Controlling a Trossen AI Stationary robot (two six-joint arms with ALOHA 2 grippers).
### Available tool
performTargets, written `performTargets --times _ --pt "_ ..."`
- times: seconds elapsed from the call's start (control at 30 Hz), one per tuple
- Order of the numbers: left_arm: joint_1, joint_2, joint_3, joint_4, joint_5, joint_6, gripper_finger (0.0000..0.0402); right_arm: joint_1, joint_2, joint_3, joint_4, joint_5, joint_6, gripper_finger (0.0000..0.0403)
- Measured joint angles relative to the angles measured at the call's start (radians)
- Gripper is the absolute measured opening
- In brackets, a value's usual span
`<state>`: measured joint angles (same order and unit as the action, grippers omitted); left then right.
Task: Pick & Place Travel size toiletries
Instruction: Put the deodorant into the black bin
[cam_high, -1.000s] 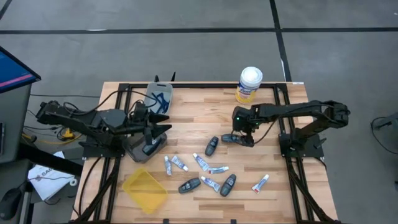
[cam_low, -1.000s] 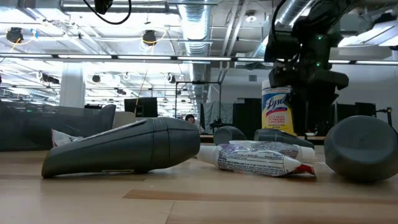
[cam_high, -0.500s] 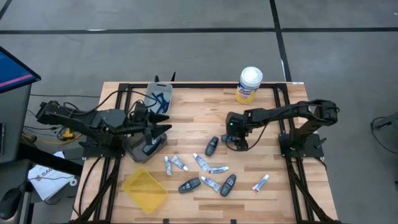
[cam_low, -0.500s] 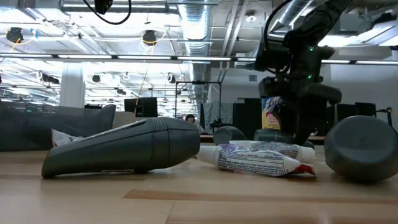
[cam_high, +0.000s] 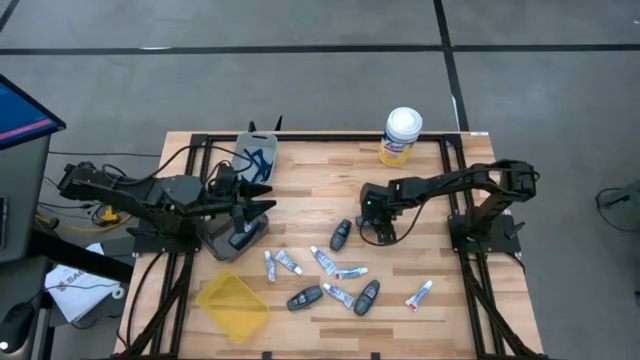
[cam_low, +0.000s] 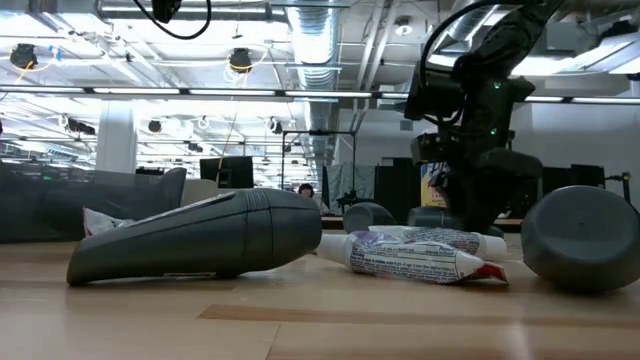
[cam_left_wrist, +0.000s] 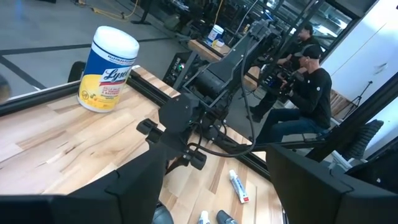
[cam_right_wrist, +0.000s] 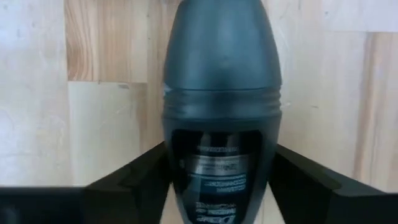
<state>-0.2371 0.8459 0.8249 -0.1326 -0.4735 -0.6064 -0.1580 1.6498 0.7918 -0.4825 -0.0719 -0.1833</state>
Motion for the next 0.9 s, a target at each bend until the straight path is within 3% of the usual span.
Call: performTargets --times 0.1,0.67,0.9 --pt "0.0 0.0 0.0 0.0 0.0 0.0 0.0275 -0.001 -0.004 0.0 -0.001 -0.001 0.0 0.0184" --pt "0.0 0.0 0.0 0.0 0.0 0.0 0.0275 0.001 -0.026 0.025 -0.056 -0.018 0.072 0.0183" --pt "0.0 0.0 0.0 0.0 0.0 0.015 0.0275 -0.017 -0.167 0.067 -0.076 -0.016 0.072 0.0184"
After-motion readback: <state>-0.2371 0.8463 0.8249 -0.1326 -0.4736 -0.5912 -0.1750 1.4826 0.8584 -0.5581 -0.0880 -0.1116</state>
